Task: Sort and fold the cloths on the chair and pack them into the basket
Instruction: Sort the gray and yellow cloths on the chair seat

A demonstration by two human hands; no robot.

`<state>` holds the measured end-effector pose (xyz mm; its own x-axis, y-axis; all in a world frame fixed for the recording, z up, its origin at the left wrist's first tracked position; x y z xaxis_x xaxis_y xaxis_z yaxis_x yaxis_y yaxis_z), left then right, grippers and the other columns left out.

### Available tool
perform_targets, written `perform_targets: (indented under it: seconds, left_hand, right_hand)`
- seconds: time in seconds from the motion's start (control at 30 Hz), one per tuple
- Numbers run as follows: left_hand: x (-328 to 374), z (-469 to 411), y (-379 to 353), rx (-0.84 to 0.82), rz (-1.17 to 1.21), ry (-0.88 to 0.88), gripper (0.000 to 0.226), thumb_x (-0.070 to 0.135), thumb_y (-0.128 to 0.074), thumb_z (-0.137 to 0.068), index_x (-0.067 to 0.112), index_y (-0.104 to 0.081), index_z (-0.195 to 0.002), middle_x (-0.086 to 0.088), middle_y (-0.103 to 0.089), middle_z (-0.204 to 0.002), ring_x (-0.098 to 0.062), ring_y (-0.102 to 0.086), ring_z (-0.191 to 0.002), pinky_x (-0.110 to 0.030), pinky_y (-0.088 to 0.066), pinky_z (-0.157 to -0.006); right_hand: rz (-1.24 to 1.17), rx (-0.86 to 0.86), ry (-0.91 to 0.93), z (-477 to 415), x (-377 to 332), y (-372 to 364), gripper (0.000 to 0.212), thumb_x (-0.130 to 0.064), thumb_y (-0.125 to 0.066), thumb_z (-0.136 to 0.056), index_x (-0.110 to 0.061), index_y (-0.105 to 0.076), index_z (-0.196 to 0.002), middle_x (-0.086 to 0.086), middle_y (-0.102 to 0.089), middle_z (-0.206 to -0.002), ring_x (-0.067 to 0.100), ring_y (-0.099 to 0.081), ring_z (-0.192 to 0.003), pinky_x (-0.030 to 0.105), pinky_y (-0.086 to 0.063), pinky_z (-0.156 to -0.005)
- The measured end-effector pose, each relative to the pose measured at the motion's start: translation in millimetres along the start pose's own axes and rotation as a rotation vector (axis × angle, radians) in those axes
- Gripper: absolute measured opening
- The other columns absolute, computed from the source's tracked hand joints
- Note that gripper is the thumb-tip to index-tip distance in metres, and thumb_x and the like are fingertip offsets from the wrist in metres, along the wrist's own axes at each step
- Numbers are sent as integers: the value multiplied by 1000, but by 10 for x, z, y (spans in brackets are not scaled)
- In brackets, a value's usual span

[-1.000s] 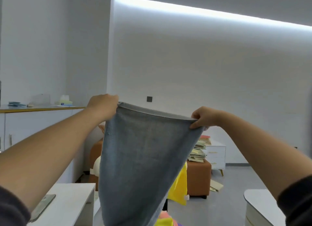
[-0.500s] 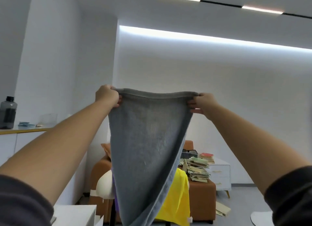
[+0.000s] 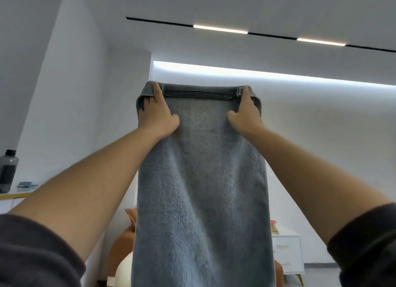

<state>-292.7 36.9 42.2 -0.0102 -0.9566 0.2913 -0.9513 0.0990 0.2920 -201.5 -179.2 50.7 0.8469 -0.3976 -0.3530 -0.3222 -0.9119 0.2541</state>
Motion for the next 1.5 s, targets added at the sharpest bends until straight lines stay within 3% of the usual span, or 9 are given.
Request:
perform_targets:
  seconds: [0.07,0.13,0.23,0.5,0.63,0.77,1.0,1.3,1.5]
  left_hand:
    - [-24,0,-77,-18,-33,-11,96,27,-54,-87,12,19,-147,-16,-16,-153,-34,-23,-137,-49,-27,-111]
    - [-109,21,-252,-51,-48,-11,95,29,-54,-87,13,19,-147,-17,-19,-152,-34,-25,-136,-49,-29,-110]
    - [-336,127,-653,-122,-92,6,94,31,-52,-87,14,18,-148,-18,-22,-151,-35,-27,-134,-49,-29,-109]
    - [-1148,635,-1996,-380,-169,91,92,29,-53,-87,10,13,-148,-15,-14,-154,-31,-17,-140,-45,-21,-114]
    - [-1488,846,-2466,-418,-95,154,78,20,-50,-87,15,-1,-148,-18,-32,-145,-35,-35,-129,-48,-37,-102]
    - [-1868,1261,-2736,-386,33,272,62,12,-41,-85,26,-19,-141,-14,-51,-128,-36,-53,-106,-52,-40,-97]
    - [-2148,2404,-2769,-399,233,379,44,8,-44,-94,21,-42,-136,-6,-57,-129,-23,-53,-120,-30,-42,-89]
    - [-2350,4046,-2547,-357,413,609,19,4,-52,-91,16,-60,-104,-1,-65,-98,-18,-60,-92,-25,-41,-74]
    - [-2441,4799,-2350,-272,416,719,17,3,-50,-92,18,-59,-90,7,-64,-79,-15,-61,-77,-18,-43,-62]
  right_hand:
    - [41,-9,0,-23,68,-62,81,-11,-47,-91,-19,7,-152,19,-33,-146,17,-54,-70,25,-41,-55]
    - [74,-40,-9,-10,229,-188,83,-12,-49,-90,-18,6,-152,19,-29,-150,30,-57,-102,33,-46,-77]
    - [120,-103,-28,89,585,-493,86,-13,-51,-87,-17,5,-152,14,-21,-154,35,-35,-133,40,-36,-100]
    - [175,-303,-164,574,1753,-1583,87,-15,-53,-86,-15,4,-152,8,-15,-157,30,-20,-142,44,-29,-113]
    - [159,-358,-236,765,2209,-1940,82,-12,-48,-89,-19,3,-152,5,-15,-158,32,-38,-132,42,-41,-100]
    - [130,-358,-319,1070,2525,-2084,68,-3,-41,-88,-18,-17,-150,15,-47,-136,31,-51,-102,31,-39,-77]
    - [101,-262,-402,2126,2804,-2027,42,-9,-42,-97,-13,-42,-139,9,-63,-112,28,-58,-98,29,-41,-75]
    - [-13,-192,-551,3792,3095,-1771,26,-9,-45,-97,-13,-66,-110,0,-68,-97,17,-59,-91,19,-35,-68]
    - [-174,-151,-738,4630,3299,-1726,28,-9,-42,-98,-19,-58,-78,-2,-66,-72,13,-63,-67,22,-49,-64]
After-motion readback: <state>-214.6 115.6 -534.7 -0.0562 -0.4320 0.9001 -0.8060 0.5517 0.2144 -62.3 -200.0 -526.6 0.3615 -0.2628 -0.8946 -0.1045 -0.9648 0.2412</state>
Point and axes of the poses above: each hand's wrist, its own z-axis away from the middle knuckle, its own y-axis out of the back of the hand, x = y × z, the point moved 10 cm from there along -z, towards the middle knuckle
